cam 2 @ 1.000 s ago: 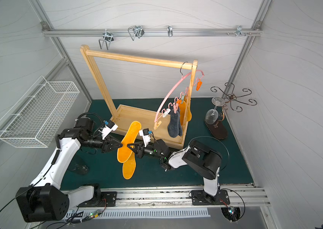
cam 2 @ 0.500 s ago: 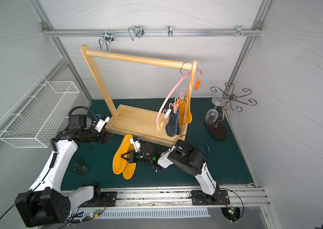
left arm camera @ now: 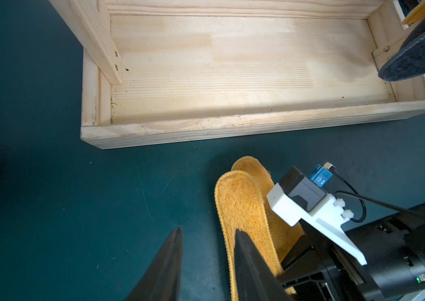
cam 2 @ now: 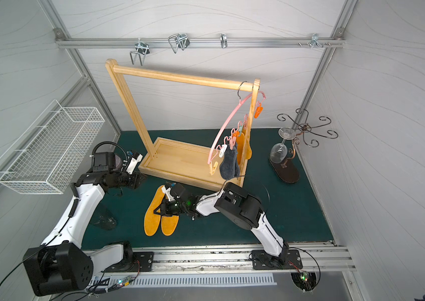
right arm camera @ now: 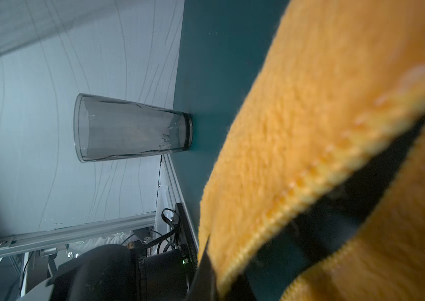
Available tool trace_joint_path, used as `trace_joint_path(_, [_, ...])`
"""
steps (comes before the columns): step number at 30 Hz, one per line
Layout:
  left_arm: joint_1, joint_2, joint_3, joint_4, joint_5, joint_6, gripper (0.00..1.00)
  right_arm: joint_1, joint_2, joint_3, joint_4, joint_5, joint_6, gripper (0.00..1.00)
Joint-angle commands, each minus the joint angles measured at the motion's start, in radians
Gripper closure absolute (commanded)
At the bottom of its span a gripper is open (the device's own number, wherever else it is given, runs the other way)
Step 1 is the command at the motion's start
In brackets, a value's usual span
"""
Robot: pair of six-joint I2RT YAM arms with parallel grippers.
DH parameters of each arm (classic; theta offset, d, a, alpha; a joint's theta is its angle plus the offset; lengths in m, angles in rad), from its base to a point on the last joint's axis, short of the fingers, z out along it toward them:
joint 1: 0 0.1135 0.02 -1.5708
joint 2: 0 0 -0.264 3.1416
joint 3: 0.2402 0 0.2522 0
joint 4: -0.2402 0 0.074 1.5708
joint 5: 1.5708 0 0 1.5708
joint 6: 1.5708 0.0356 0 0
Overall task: Take the shoe insoles off the hanger
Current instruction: Place the insole at the center of the board.
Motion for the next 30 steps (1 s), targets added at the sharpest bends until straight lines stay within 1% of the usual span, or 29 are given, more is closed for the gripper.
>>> trace_joint_path(1, [0.006,0.014,0.001,0.038,-0.011,-0.001,0.61,0.01,0.046,0.081,-0.133,-0.032,-0.028,1.0])
trace_joint_path(3, [0.007,0.012,-0.001,0.038,-0.019,-0.001,0.61,0.014,0.059,0.117,-0.18,-0.021,-0.041,0.99])
trace_joint_path(7, [0.008,0.013,-0.006,0.04,-0.023,0.0,0.62,0.019,0.097,0.178,-0.249,-0.038,-0.044,0.94])
trace_joint_path(8, [0.008,0.013,-0.007,0.039,-0.023,-0.001,0.62,0.018,0.099,0.178,-0.256,-0.039,-0.04,0.91])
trace_joint_path(10, [0.008,0.009,-0.014,0.046,-0.02,-0.006,0.62,0.018,0.098,0.173,-0.258,-0.033,-0.033,0.78])
trace_joint_path(13, [0.008,0.016,-0.018,0.048,-0.005,-0.008,0.62,0.015,0.088,0.181,-0.276,-0.029,-0.047,0.72])
trace_joint_path(17, [0.009,0.014,-0.021,0.045,-0.019,-0.005,0.62,0.01,0.053,0.175,-0.339,0.02,-0.078,0.6])
trace_joint_path(23, [0.009,0.017,-0.027,0.051,-0.022,-0.01,0.62,0.002,0.035,0.193,-0.423,0.031,-0.084,0.57])
trace_joint_path(26, [0.009,0.021,-0.034,0.068,-0.015,-0.023,0.62,0.002,0.035,0.194,-0.405,0.025,-0.085,0.56])
trace_joint_path(30, [0.009,0.028,-0.033,0.069,-0.05,-0.03,0.62,0.004,0.008,0.186,-0.429,0.047,-0.111,0.56])
